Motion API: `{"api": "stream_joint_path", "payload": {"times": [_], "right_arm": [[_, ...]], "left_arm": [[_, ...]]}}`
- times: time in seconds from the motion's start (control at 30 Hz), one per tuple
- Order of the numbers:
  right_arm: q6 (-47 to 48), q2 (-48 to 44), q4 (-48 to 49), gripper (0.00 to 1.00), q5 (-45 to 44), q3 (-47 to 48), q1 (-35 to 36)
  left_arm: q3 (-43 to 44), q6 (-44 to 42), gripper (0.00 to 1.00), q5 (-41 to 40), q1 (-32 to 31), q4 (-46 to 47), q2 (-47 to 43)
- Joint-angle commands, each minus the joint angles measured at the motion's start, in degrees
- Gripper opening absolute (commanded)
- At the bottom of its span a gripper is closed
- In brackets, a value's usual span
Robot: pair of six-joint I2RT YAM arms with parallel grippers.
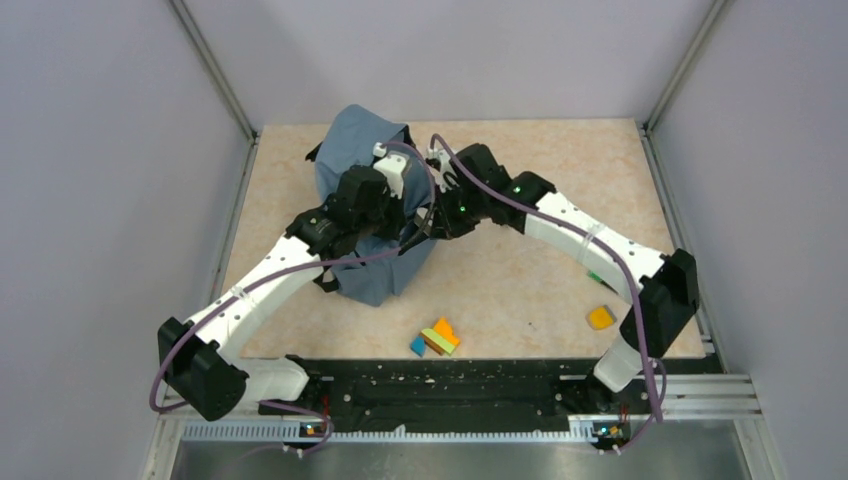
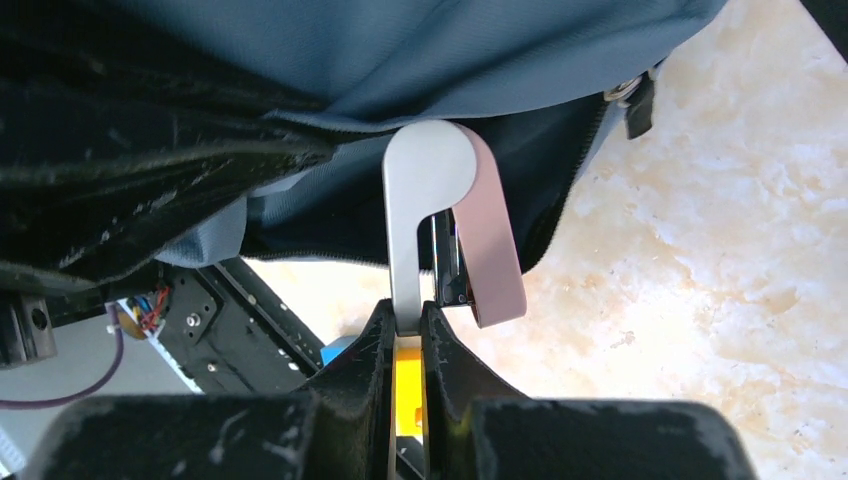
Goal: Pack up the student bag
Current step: Place the stationery in the student bag.
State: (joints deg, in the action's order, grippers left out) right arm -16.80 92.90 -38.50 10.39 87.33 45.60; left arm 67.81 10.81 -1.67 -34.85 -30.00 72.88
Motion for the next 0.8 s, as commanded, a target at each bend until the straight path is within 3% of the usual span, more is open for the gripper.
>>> {"api": "stream_joint_path", "payload": {"times": [0.0,0.5,0.77], "right_arm": [[-0.6,4.6,-5.2,0.00,2.1,8.4,-2.5],[4.8,13.8,-19.7,0.00,4.4,22.1,-2.5],[1.3,13.3,-11.3,0.05,4.0,19.6,-2.6]], "left_arm": [[0.3,1.4,0.06,1.0,0.1,1.7,-2.8],[0.3,1.4,0.06,1.0,0.1,1.8,-3.3],[0.3,1.4,0.06,1.1,0.1,1.8,-3.4]]}}
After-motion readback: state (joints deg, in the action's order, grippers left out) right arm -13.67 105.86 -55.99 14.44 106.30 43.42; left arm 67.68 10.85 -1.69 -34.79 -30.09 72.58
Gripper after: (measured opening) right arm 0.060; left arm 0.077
